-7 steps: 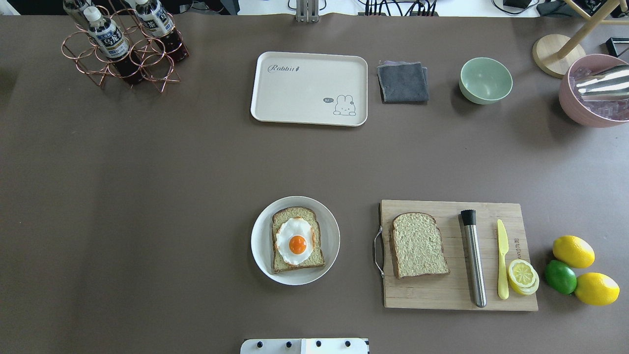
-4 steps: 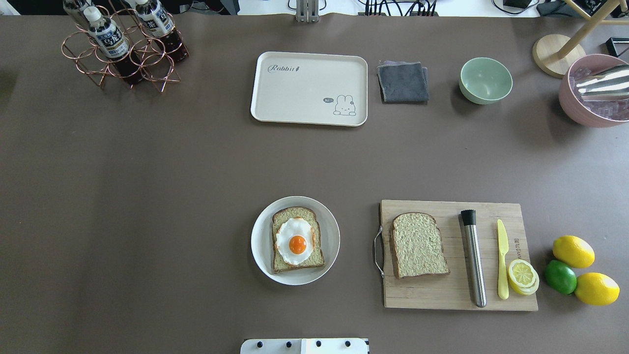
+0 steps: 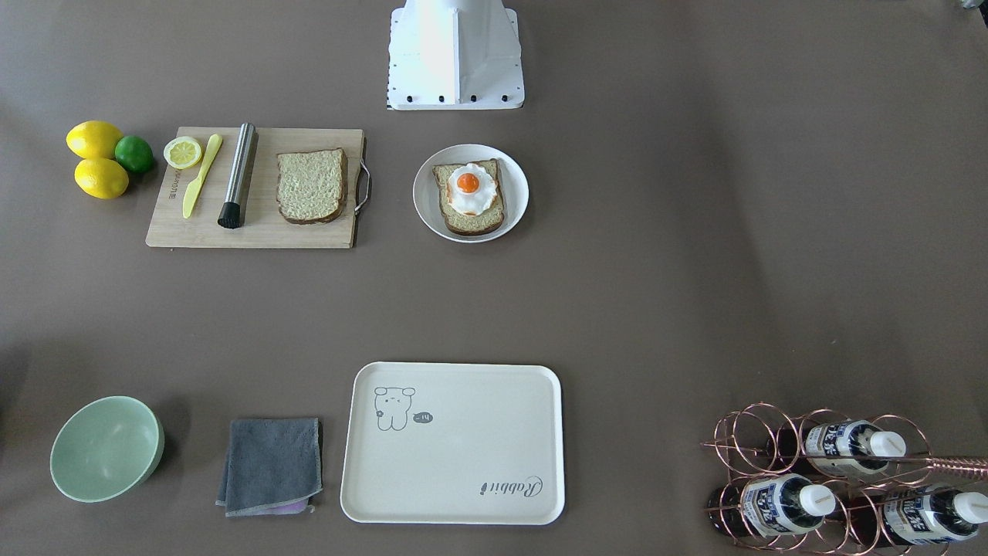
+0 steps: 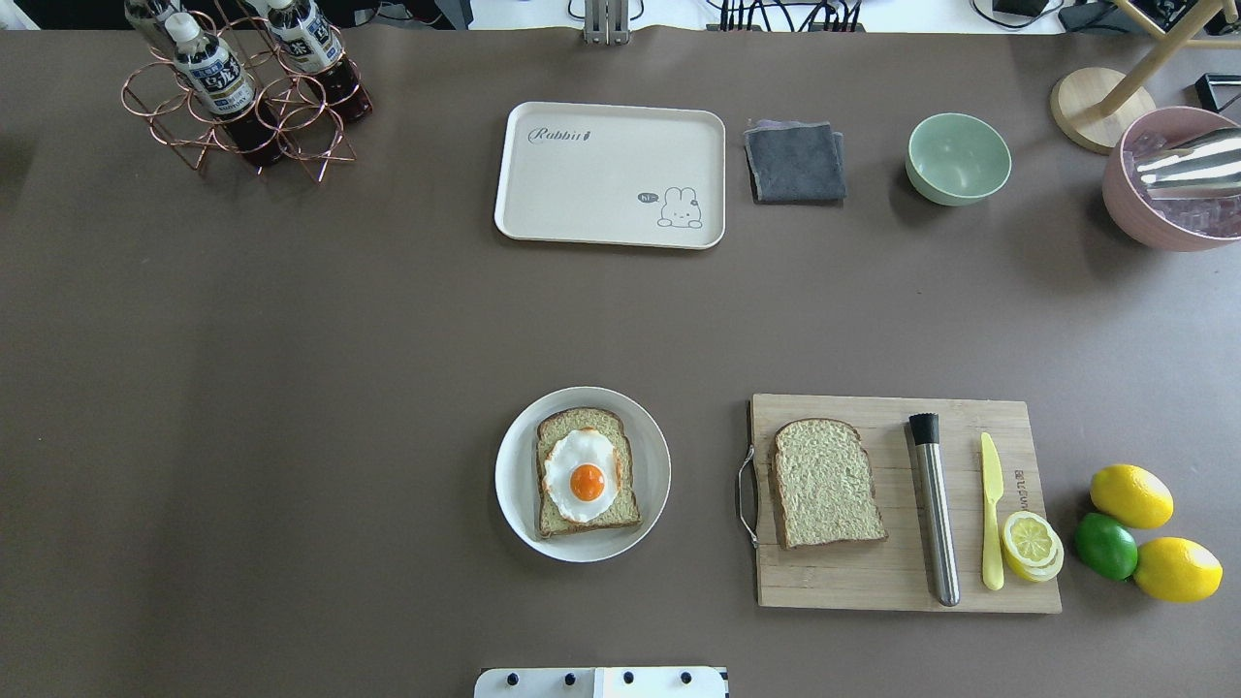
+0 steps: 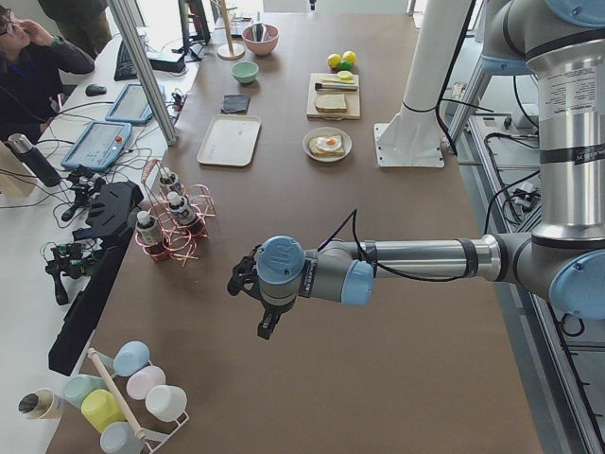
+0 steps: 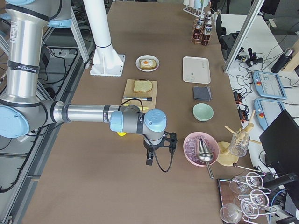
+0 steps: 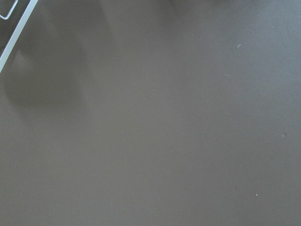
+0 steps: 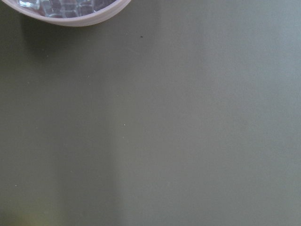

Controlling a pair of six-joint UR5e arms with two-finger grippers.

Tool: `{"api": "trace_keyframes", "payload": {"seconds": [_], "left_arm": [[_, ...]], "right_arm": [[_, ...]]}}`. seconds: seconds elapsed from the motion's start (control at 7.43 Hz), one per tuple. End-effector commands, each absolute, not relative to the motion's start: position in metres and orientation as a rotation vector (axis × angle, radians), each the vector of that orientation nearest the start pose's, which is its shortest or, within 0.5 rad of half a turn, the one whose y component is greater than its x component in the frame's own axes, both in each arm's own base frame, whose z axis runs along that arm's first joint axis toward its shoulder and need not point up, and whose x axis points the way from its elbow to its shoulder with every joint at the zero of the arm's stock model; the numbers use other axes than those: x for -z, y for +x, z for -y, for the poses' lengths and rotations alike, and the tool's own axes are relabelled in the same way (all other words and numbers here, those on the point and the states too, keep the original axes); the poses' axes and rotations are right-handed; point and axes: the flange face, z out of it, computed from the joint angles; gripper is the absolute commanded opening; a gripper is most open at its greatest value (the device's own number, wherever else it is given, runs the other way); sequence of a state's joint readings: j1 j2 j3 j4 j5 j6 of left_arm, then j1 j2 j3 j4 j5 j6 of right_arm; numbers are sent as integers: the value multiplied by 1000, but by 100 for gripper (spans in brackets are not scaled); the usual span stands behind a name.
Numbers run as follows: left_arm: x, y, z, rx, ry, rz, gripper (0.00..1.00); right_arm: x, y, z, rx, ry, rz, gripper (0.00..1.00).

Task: Make sandwich and place on tray

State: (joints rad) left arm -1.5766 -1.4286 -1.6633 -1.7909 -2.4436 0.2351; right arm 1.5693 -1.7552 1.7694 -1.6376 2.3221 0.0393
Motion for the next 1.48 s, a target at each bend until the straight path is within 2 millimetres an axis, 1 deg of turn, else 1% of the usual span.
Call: {"api": "trace_keyframes", "payload": {"seconds": [0.0, 0.13, 0.27, 0.4, 0.54, 0.67, 0.81, 0.94, 1.08, 1.21, 1.35], "left_arm": [[-627, -60, 456, -306, 319, -853, 99], [-613, -59, 467, -328, 361, -847, 99], [-605, -59, 470, -346, 403, -840, 99], [-598, -58, 473, -352, 432, -839, 99], [-583, -53, 476, -264, 428, -859, 99], [-569, -18, 476, -258, 444, -886, 99], [-562, 15, 476, -245, 436, -912, 99], [-553, 47, 474, -234, 437, -937, 99], [-542, 86, 470, -205, 437, -968, 99], [-528, 122, 464, -168, 431, -1018, 99], [-520, 149, 458, -161, 424, -1036, 99]], "right_arm": [[-638, 60, 413, -47, -44, 819, 100], [-621, 59, 416, -33, -12, 825, 100], [-609, 58, 417, -16, 10, 827, 100], [-590, 45, 419, 22, 30, 827, 100], [-577, 28, 422, 67, 37, 821, 100], [-561, 14, 424, 110, 52, 824, 100], [-548, -3, 425, 138, 53, 833, 100], [-521, -23, 433, 149, 67, 838, 100], [-494, -48, 445, 102, 49, 851, 100], [-480, -74, 447, 78, 20, 853, 100], [-469, -100, 445, 66, 33, 876, 100]]}}
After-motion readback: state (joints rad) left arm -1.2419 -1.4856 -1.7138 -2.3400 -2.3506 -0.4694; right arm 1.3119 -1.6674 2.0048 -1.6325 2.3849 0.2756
